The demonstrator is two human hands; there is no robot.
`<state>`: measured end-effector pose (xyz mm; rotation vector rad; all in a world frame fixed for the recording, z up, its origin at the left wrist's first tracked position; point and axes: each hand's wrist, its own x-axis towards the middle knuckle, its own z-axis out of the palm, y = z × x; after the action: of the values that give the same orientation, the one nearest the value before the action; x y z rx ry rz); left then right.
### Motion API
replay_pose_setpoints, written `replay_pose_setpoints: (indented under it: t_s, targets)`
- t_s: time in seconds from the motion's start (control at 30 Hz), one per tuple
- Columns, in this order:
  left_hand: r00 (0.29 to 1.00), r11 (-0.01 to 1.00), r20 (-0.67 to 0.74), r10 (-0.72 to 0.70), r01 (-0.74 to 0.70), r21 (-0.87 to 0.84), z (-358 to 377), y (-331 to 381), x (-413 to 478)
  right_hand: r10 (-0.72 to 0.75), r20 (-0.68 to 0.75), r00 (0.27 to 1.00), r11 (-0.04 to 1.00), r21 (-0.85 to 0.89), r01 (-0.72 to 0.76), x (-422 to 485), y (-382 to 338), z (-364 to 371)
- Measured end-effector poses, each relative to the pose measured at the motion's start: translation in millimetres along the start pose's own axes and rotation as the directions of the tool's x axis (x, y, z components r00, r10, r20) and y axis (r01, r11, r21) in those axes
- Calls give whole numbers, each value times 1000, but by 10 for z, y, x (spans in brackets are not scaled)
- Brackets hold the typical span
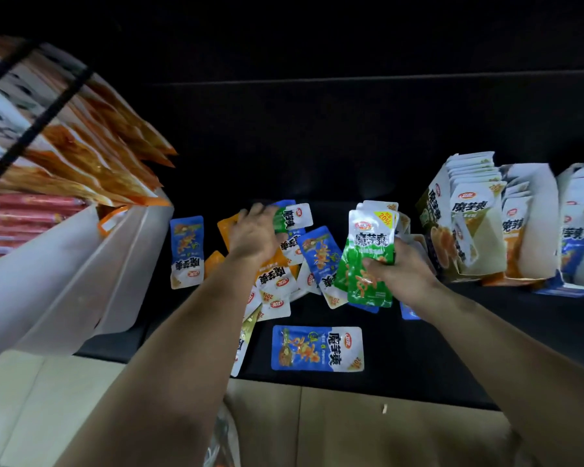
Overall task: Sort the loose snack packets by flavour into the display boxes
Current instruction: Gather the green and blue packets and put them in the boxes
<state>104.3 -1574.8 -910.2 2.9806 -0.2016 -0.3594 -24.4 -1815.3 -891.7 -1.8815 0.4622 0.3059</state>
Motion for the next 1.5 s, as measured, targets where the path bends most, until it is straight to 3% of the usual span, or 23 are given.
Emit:
replay_pose_setpoints:
  t_s: [0.13, 0.2, 0.27, 0.33, 0.4, 0.57, 0.7, 0.93, 1.0, 1.17, 1.4, 1.5]
  targets:
    - [989, 992, -88, 122, -121, 22, -81, 15, -140, 25, 2, 1000, 999, 29, -25, -23, -36, -23]
    - [963, 988, -223, 150, -135, 80, -215, 45, -240, 18, 22, 1000, 997, 69, -19, -39, -46, -31]
    - [944, 988, -314, 99, -132, -85, -385, 113, -376, 11, 49, 999, 992, 129, -18, -110, -130, -17]
    - [975, 889, -219, 25, -122, -441, -534, 225, -530, 0, 63, 998, 981, 194, -12, -208, -257, -8]
    - [995, 738, -84, 51, -94, -668, -612, 342, -712, -20, 68, 998, 963, 271, 1, -299, -360, -8]
    - [988, 503, 107, 109, 38, -863, -671, 551, -1183, -34, 65, 997, 945, 326, 11, -638, -640, -100]
    - [976, 345, 165, 139, 109, -932, -857, 738, -1499, -66, 67, 996, 956, 292, 44, -912, -818, -281]
    - [949, 296, 221, 224, 149, -944, -1445, 1082, -2063, -52, 117, 992, 992, 120, 38, -1605, -1169, -732]
    - [928, 331, 205, 311, 97, -939, -1609, 1178, -2279, -56, 74, 996, 997, 48, 52, -1907, -1300, -830]
    - [920, 406, 154, 360, -6, -914, -1693, 1270, -2761, -155, 112, 981, 978, 159, 136, -2517, -1381, -931]
    - [906, 480, 187, 380, -20, -877, -1469, 1649, -3079, -89, 44, 995, 898, 437, 61, -2739, -1014, -822]
    - [903, 506, 194, 385, -31, -862, -1365, 1748, -3080, -51, 95, 994, 920, 391, 10, -2687, -888, -944]
